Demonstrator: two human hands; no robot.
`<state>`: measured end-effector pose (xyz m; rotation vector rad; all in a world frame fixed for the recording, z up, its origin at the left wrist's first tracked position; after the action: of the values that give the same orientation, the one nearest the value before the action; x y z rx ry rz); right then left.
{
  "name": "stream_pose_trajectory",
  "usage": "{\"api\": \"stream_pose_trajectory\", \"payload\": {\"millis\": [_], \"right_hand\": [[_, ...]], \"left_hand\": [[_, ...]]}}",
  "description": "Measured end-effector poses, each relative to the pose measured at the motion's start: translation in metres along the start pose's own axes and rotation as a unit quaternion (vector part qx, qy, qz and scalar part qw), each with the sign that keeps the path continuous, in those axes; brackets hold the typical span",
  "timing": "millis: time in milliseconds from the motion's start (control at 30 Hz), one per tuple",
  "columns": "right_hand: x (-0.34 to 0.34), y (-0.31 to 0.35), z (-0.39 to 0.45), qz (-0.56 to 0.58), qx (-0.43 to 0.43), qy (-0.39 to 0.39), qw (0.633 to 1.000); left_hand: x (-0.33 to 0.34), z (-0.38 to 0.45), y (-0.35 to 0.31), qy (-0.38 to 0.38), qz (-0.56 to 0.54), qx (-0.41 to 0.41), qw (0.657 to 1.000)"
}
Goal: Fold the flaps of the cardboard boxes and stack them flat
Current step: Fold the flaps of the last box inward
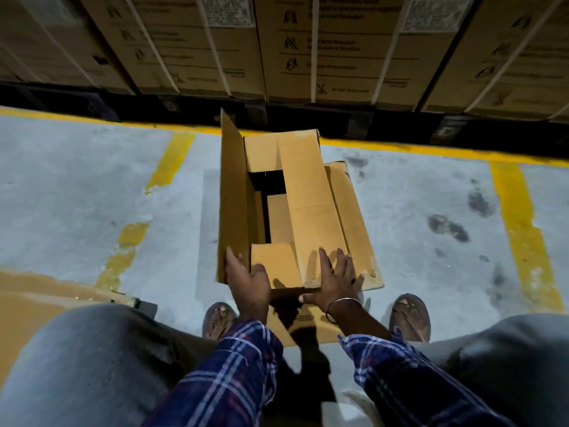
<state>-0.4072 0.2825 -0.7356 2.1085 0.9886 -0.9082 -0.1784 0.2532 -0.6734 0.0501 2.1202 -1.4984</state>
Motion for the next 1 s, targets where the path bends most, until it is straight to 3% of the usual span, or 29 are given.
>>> {"api": "stream_pose_trajectory", "payload": {"millis": [100,200,333,433,533,633,700,833,900,1000], "right_hand": [[-0.005,-0.003,0.002,-0.002,0.006,0.000,1.000],[-0.008,-0.008,0.007,-0.001,0.021,0.008,1.000],[0.004,-0.013,0.014,-0.013,0.038,0.027,0.999],[0.008,-0.008,0.021,-0.013,0.049,-0.009,0.999],[0.007,-0.005,0.025,-0.001,0.062,-0.041,0.997],[0.008,-0.004,0.027,-0.012,0.068,-0.052,0.996],[0.006,-0.005,0.026,-0.015,0.058,-0.061,0.996],[-0.006,-0.010,0.019,-0.042,0.012,-0.105,0.993],[-0.012,-0.008,0.013,-0.075,-0.021,-0.144,0.986],[-0.017,-0.006,0.007,-0.105,-0.080,-0.183,0.974]], "left_hand": [[-0.018,0.028,0.009,-0.039,0.126,-0.039,0.990],[-0.006,0.055,0.038,0.050,0.238,-0.112,0.963],[0.034,0.055,0.065,0.187,0.090,-0.193,0.959],[0.047,0.043,0.078,0.237,0.030,-0.273,0.932],[0.051,0.044,0.080,0.250,0.004,-0.290,0.924],[0.046,0.054,0.081,0.197,0.009,-0.252,0.947],[0.036,0.061,0.079,0.147,0.099,-0.197,0.964],[0.030,0.061,0.031,0.068,0.252,0.001,0.965],[0.043,0.060,0.004,0.078,0.277,0.122,0.950],[0.076,0.061,-0.004,0.196,0.303,0.196,0.912]]}}
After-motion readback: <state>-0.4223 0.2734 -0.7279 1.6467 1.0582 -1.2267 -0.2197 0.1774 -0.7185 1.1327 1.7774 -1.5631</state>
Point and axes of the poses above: each hand's wrist, its own z-axis towards the middle knuckle, its own x-axis out of the palm, y = z × x, the point moved 9 cm from there along z, towards the middle knuckle, and after that the axes turned 7 degrees about x, right-handed, at the moved point
